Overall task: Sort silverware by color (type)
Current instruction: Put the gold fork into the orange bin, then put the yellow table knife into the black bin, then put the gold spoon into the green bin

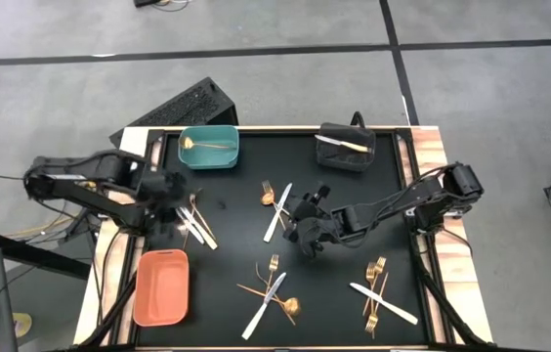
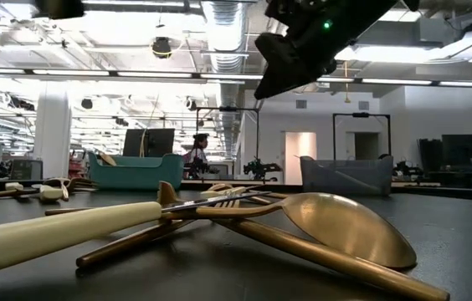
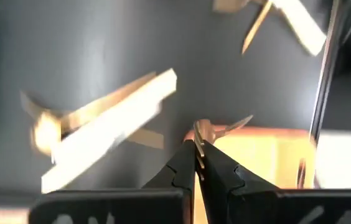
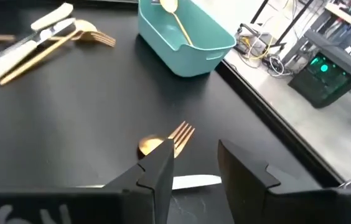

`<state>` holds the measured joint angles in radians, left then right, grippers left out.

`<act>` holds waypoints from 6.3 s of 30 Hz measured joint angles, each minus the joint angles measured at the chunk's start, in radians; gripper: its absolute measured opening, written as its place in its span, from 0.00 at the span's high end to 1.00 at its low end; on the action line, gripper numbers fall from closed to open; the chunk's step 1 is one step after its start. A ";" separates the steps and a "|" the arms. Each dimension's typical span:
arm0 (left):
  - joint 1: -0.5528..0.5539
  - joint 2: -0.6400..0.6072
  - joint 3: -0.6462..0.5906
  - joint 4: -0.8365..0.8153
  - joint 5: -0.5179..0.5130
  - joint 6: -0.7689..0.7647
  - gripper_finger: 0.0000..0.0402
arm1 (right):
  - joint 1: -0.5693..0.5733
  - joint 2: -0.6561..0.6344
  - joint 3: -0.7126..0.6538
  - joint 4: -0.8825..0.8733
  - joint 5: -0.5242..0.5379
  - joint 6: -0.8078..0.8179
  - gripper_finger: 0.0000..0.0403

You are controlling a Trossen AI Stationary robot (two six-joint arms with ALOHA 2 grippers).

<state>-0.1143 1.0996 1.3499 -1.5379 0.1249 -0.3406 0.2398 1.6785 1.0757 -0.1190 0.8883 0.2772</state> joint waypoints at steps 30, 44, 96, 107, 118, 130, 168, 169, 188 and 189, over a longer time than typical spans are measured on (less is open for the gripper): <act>-0.305 -0.019 -0.451 0.134 0.140 -0.488 0.71 | 0.060 0.004 0.000 -0.107 0.000 0.065 0.62; -0.304 -0.019 -0.324 0.395 -0.494 -0.483 0.62 | 0.162 -0.032 0.040 -0.268 -0.001 0.095 0.67; -0.283 -0.018 -0.866 1.714 -0.976 -0.056 0.62 | 0.765 -0.136 -0.149 -0.700 -0.812 1.386 0.71; -0.283 -0.018 -0.866 1.710 -0.974 -0.061 0.62 | 0.815 -0.114 -0.148 -0.666 -0.829 1.357 0.57; -0.283 -0.018 -0.865 1.711 -0.990 -0.064 0.62 | 0.825 0.041 -0.140 -0.660 -0.915 1.210 0.54; -0.283 -0.018 -0.864 1.717 -1.005 -0.065 0.62 | 0.729 -0.088 -0.151 -0.762 -0.796 1.040 0.81; -0.312 -0.018 -0.864 1.584 -1.017 -0.199 0.62 | -0.852 -0.262 -0.148 -0.440 -0.499 -0.808 0.58; -0.312 -0.018 -0.864 1.581 -1.021 -0.203 0.62 | -0.854 -0.248 -0.148 -0.438 -0.493 -0.807 0.56; -0.334 -0.018 -0.864 1.571 -1.034 -0.307 0.62 | -0.565 -0.548 -0.244 -0.452 -0.728 -0.008 0.63; -0.337 -0.018 -0.864 1.571 -1.039 -0.309 0.62 | -0.521 -0.559 -0.273 -0.428 -0.729 0.024 0.63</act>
<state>-0.4509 1.0817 0.4854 0.0328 -0.9145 -0.6497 -0.2811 1.1198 0.8027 -0.5473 0.1596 0.3012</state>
